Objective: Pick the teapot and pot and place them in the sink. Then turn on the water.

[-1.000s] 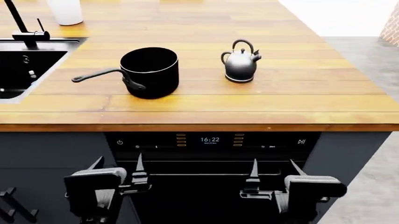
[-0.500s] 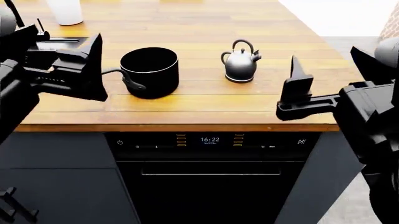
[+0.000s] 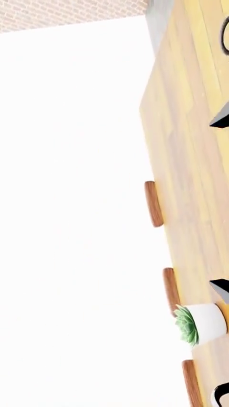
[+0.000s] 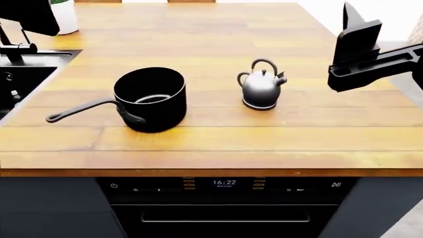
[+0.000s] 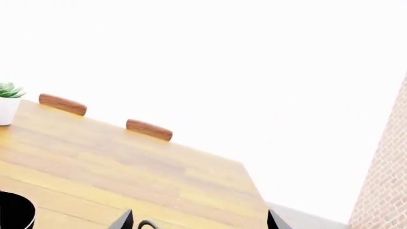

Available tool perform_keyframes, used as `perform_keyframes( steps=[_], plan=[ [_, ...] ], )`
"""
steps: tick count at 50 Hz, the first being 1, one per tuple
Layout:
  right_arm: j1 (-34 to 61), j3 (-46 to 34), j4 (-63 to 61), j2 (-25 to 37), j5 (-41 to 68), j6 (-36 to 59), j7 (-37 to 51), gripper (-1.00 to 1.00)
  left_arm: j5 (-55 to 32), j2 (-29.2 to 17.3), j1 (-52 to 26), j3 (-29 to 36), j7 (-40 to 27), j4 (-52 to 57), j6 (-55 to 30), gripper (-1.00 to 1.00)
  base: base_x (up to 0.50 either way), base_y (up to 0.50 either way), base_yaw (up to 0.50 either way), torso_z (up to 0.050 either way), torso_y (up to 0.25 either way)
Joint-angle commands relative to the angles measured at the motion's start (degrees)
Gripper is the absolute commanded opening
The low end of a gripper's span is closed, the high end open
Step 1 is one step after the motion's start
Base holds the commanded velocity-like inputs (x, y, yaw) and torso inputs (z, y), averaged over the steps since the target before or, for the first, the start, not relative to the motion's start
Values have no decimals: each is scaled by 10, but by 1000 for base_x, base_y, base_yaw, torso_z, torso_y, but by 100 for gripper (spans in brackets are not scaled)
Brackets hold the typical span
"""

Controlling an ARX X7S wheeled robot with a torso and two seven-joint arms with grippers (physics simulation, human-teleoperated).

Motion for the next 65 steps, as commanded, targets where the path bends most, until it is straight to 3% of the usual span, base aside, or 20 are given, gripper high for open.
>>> perform_keyframes(
  steps=[1, 27, 37, 46, 54, 60, 65],
  plan=[
    [24, -9, 10, 5, 12, 4, -1, 100, 14, -3, -26, 14, 12, -18, -13, 100, 500, 0, 0, 0, 0],
    [16, -19, 9, 9, 7, -6, -10, 100, 6, -14, -3, 23, 27, -12, -13, 100, 473, 0, 0, 0, 1],
    [-24, -7, -6, 3, -16, -16, -29, 100, -112, -84, 53, 2, 72, 16, -19, 100, 0, 0, 0, 0, 1],
    [-38, -4, -10, -4, -36, -22, -37, 100, -174, -185, 221, -118, 163, 81, -38, 100, 0, 0, 0, 0, 0],
    [-48, -10, -10, -17, -60, -22, -49, 100, -203, -218, 338, -224, 192, 85, -71, 100, 0, 0, 0, 0, 0],
    [-59, -12, -12, -22, -79, -22, -56, 100, -199, -228, 325, -202, 222, 68, -101, 100, 0, 0, 0, 0, 0],
    [-67, -12, -15, -23, -85, -25, -62, 100, -193, -231, 248, -118, 223, 46, -105, 100, 0, 0, 0, 0, 0]
  ],
)
